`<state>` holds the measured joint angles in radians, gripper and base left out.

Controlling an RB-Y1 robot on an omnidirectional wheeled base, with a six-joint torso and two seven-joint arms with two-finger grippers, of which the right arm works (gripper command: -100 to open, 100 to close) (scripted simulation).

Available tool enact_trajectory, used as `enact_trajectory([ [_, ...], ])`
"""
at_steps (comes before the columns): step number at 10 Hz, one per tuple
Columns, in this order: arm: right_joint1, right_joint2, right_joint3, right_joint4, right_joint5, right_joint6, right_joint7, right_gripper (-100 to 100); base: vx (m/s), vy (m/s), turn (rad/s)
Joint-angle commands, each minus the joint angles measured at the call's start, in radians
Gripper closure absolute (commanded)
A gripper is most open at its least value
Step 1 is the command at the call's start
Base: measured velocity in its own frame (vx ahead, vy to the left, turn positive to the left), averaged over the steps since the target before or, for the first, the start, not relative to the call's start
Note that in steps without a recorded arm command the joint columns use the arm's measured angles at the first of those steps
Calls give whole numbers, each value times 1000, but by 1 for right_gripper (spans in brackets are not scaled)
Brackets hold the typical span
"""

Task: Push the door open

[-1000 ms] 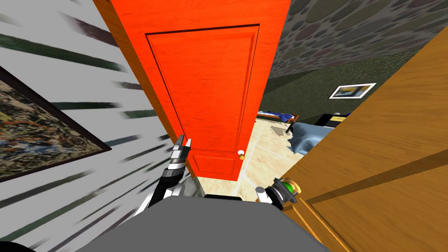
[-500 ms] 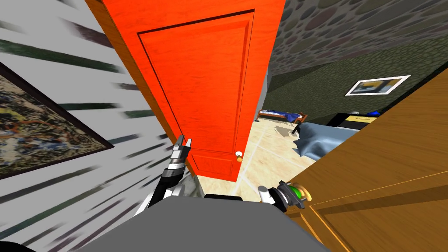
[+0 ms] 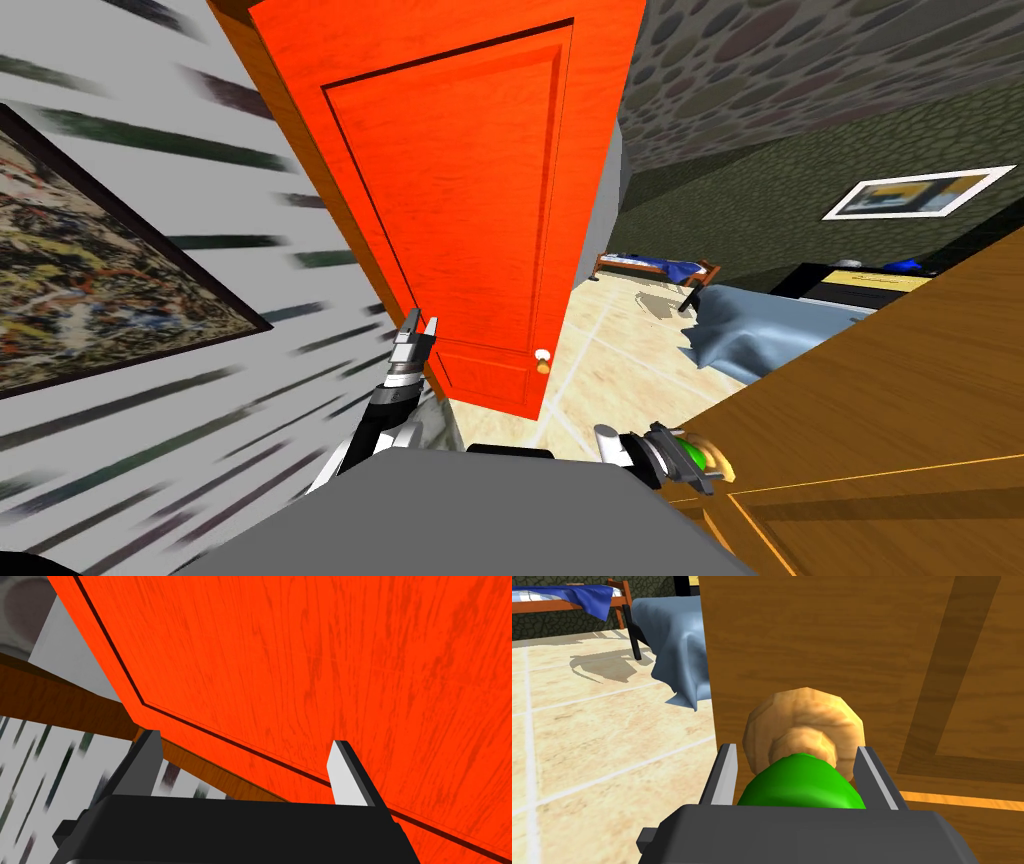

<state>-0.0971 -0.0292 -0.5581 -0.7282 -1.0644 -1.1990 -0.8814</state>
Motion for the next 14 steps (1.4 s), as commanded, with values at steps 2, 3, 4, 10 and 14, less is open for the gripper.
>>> enact_trajectory([
  [2, 13, 9, -35, -40, -27, -36, 28, 100, 18, -75, 84],
  [3, 9, 9, -46, -36, -38, -49, 32, 100, 15, -111, 130],
  [4, 5, 10, -57, -33, -48, -61, 36, 100, 18, -126, 100],
  [10, -19, 22, -122, -12, -107, -133, 59, 100, 15, -110, 98],
  [14, -39, 41, -176, 5, -158, -194, 78, 100, 1, -138, 110],
])
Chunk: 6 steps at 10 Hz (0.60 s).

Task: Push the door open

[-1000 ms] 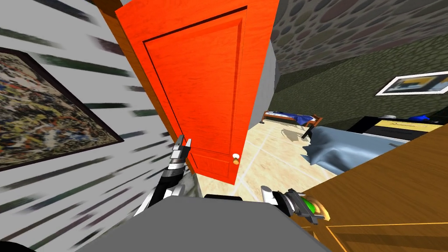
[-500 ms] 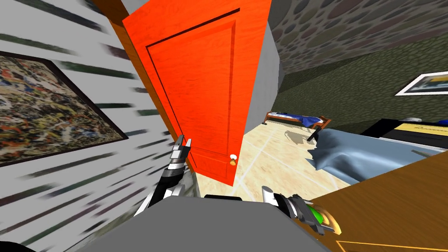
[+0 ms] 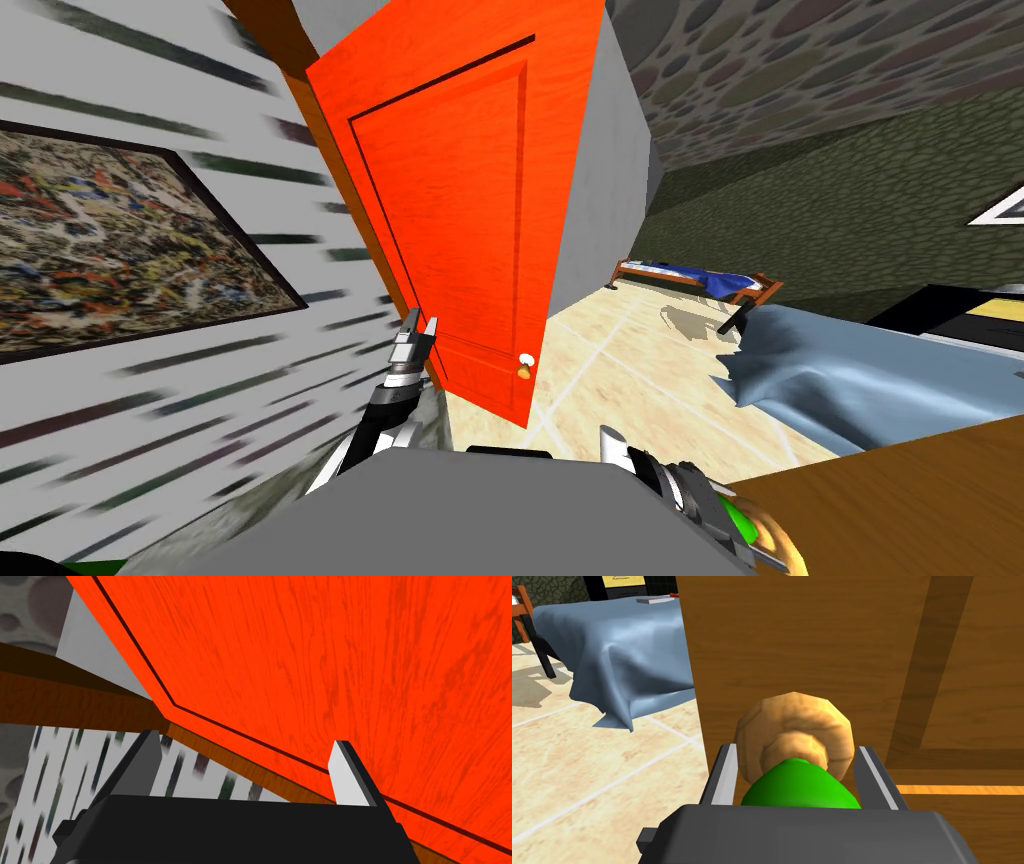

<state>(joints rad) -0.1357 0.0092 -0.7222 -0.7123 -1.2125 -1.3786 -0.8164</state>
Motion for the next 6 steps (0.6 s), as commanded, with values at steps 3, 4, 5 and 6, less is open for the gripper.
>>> enact_trajectory([
  [3, -14, 22, -49, 0, -44, -55, 27, 100, -7, -167, 88],
  [4, -18, 29, -59, 4, -53, -67, 30, 100, -30, -239, 144],
  [5, -21, 22, -51, 21, -45, -63, 14, 100, -15, -103, 26],
  [6, -23, -11, -70, 20, -63, -86, 18, 100, -28, -109, 38],
])
